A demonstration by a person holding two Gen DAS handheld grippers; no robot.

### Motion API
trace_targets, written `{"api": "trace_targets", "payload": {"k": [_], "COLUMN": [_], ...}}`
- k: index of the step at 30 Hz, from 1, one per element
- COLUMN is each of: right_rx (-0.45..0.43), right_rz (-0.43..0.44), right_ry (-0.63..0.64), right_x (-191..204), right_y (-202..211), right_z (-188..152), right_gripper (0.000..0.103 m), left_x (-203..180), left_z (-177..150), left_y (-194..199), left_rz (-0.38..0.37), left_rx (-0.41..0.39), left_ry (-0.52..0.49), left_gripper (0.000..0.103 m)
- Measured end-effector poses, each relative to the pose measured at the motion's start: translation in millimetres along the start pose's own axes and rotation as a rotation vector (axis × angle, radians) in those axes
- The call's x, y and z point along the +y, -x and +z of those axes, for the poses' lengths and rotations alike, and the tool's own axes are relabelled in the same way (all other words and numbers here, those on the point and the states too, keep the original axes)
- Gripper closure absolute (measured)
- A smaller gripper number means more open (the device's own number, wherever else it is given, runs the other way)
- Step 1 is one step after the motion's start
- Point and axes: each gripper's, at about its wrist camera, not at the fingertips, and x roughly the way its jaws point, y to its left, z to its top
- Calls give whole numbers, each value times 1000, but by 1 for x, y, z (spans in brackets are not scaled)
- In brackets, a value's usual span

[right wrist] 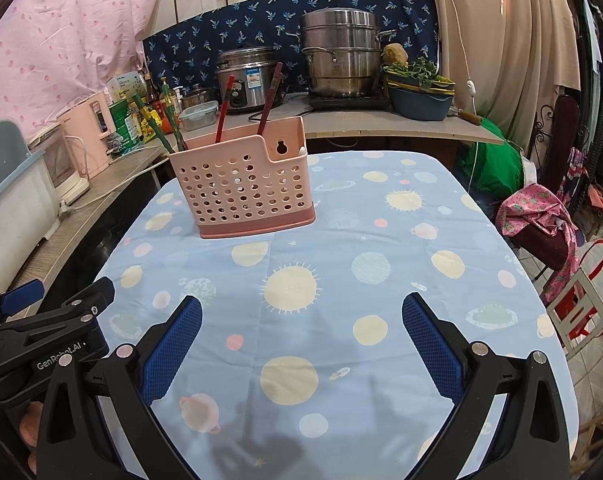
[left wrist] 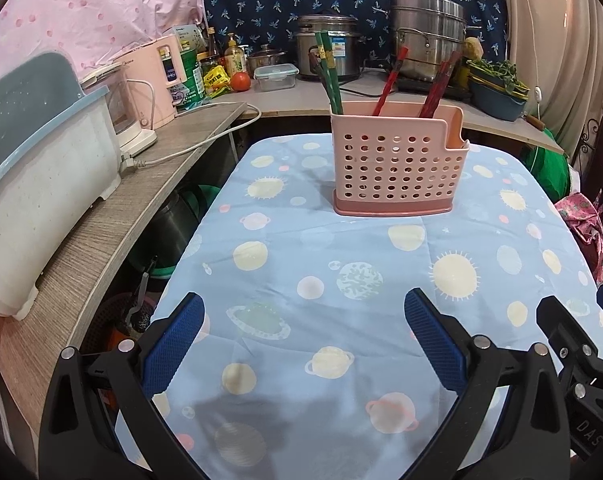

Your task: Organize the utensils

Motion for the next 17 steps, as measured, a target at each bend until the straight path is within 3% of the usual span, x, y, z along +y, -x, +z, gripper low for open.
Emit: {"api": "trace_targets", "payload": {"k": [17], "right_rx": [6], "right_rz": [-14], "right_ry": [1], "right_x": [-2], "right_y": [-3], "right_z": [-3], "right_gripper": [7], "left_x": [4], "left_z": [-1], "left_y": [-4], "left_rz": [-9], "left_rx": [-5], "left_ry": [24], "left_gripper": [7]}}
